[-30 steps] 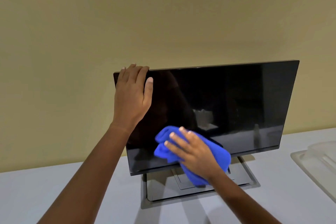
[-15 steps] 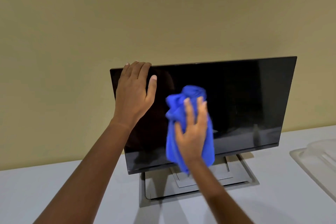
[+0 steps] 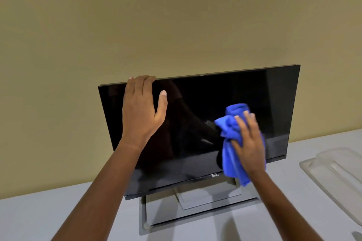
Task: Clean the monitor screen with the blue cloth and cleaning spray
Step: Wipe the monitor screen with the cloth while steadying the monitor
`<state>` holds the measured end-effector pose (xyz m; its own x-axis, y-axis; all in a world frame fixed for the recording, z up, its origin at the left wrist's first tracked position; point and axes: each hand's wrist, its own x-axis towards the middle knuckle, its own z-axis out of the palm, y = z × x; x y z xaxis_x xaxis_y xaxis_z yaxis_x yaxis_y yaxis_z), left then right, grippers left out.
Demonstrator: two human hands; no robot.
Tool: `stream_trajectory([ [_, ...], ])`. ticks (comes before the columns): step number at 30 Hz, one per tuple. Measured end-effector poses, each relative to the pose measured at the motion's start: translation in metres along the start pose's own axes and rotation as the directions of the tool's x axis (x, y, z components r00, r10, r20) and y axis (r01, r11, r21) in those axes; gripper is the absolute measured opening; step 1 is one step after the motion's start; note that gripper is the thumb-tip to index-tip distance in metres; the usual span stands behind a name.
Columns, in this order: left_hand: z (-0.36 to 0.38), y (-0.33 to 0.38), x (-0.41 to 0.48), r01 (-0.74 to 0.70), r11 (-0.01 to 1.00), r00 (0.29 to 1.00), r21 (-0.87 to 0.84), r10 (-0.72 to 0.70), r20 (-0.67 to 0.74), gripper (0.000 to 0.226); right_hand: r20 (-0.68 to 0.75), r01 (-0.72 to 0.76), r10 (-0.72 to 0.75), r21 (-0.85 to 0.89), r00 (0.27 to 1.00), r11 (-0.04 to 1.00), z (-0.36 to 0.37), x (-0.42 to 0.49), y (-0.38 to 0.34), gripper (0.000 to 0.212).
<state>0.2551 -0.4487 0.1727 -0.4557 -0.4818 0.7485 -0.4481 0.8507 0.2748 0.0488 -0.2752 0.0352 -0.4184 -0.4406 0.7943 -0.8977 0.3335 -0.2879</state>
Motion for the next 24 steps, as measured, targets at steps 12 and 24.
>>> stream_trajectory([
  [12, 0.015, 0.033, 0.012, -0.022, 0.999, 0.997, -0.035, 0.024, 0.078, 0.056, -0.075, -0.332, 0.369, 0.297, 0.926, 0.895, 0.019, -0.004, -0.096, 0.059],
  [24, 0.043, 0.079, 0.033, -0.142, 0.974, 0.977, -0.176, 0.166, 0.131, 0.054, 0.128, 0.222, -0.216, -0.031, 0.968, 0.975, 0.004, -0.016, -0.016, 0.053],
])
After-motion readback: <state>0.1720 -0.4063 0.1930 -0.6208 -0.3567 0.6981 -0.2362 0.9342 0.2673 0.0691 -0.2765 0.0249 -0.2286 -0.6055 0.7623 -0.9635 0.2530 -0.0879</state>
